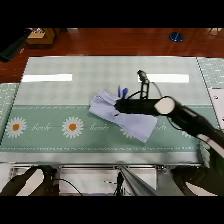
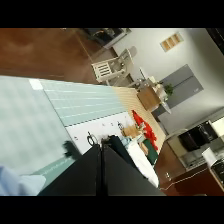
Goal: Fold the shirts.
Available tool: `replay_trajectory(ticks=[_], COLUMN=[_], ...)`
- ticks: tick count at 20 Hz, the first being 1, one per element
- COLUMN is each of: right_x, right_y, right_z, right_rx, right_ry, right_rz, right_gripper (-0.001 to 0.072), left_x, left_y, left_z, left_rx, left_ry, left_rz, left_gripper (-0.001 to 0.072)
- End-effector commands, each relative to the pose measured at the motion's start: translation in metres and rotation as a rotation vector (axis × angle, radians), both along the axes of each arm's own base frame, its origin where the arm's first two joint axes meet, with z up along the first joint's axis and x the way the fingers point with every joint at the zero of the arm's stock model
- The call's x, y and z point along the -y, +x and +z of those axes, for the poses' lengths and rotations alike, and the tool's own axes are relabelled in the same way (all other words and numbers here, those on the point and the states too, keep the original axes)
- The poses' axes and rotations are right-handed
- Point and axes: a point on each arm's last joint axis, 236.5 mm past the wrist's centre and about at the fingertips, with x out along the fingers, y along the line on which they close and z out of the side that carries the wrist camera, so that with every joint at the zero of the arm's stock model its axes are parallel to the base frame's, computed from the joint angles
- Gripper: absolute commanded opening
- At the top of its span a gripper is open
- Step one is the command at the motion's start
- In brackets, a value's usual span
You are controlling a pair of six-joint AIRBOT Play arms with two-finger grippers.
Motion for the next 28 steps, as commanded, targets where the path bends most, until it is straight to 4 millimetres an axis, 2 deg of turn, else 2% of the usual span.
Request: replay_trajectory(ticks=[1,2,3,4,5,7,10,12,13,15,16,17,18,19,20,21,22,24,25,28], right_x=[-0.043,-0.051,-0.057,-0.060,-0.060,-0.051,-0.008,0.047,0.084,0.185,0.242,0.283,0.307,0.308,0.296,0.275,0.250,0.217,0.208,0.195], right_y=[0.003,0.002,0.005,0.009,0.015,0.029,0.041,0.034,0.028,0.006,-0.014,-0.035,-0.057,-0.075,-0.090,-0.097,-0.098,-0.091,-0.088,-0.088], right_z=[-0.032,-0.029,-0.022,-0.011,0.003,0.037,0.082,0.090,0.083,0.058,0.043,0.030,0.012,-0.006,-0.024,-0.040,-0.050,-0.063,-0.070,-0.091], right_rx=[-0.026,-0.016,0.002,0.032,0.078,0.153,0.236,0.235,0.199,0.069,-0.025,-0.120,-0.208,-0.283,-0.357,-0.403,-0.411,-0.399,-0.393,-0.374], right_ry=[0.033,0.037,0.048,0.057,0.064,0.093,0.081,-0.043,-0.140,-0.439,-0.610,-0.716,-0.739,-0.674,-0.555,-0.401,-0.259,-0.076,-0.028,-0.029], right_rz=[-0.069,-0.055,-0.050,-0.038,-0.028,-0.037,-0.024,0.035,0.042,0.011,-0.005,-0.025,-0.025,-0.034,-0.066,-0.104,-0.134,-0.212,-0.252,-0.310], right_gripper=[0.0087,0.0181,0.0351,0.0459,0.0492,0.0492,0.0491,0.0491,0.0491,0.0469,0.0416,0.0413,0.0418,0.0480,0.0560,0.0595,0.0596,0.0596,0.0596,0.0595], left_x=[0.013,0.016,0.020,0.022,0.023,0.022,0.016,0.010,0.006,-0.001,-0.003,-0.003,-0.003,-0.003,-0.003,-0.003,-0.003,-0.003,-0.003,-0.003], left_y=[-0.022,-0.022,-0.022,-0.022,-0.022,-0.021,-0.018,-0.015,-0.014,-0.013,-0.012,-0.012,-0.011,-0.011,-0.011,-0.011,-0.011,-0.011,-0.011,-0.011], left_z=[0.000,-0.009,-0.021,-0.031,-0.040,-0.051,-0.063,-0.076,-0.084,-0.095,-0.099,-0.100,-0.100,-0.101,-0.101,-0.101,-0.101,-0.101,-0.101,-0.101], left_rx=[0.024,0.009,-0.006,-0.021,-0.034,-0.053,-0.073,-0.093,-0.104,-0.121,-0.127,-0.129,-0.131,-0.132,-0.133,-0.133,-0.133,-0.133,-0.134,-0.134], left_ry=[0.074,0.113,0.159,0.199,0.229,0.261,0.301,0.355,0.389,0.442,0.456,0.460,0.460,0.460,0.460,0.460,0.460,0.460,0.460,0.460], left_rz=[-0.022,-0.029,-0.036,-0.040,-0.043,-0.041,-0.025,-0.010,-0.001,0.014,0.018,0.019,0.019,0.018,0.018,0.018,0.018,0.018,0.018,0.015], left_gripper=[0.0022,0.0022,0.0022,0.0022,0.0023,0.0023,0.0024,0.0024,0.0025,0.0049,0.0131,0.0248,0.0348,0.0352,0.0353,0.0352,0.0352,0.0352,0.0352,0.0352])
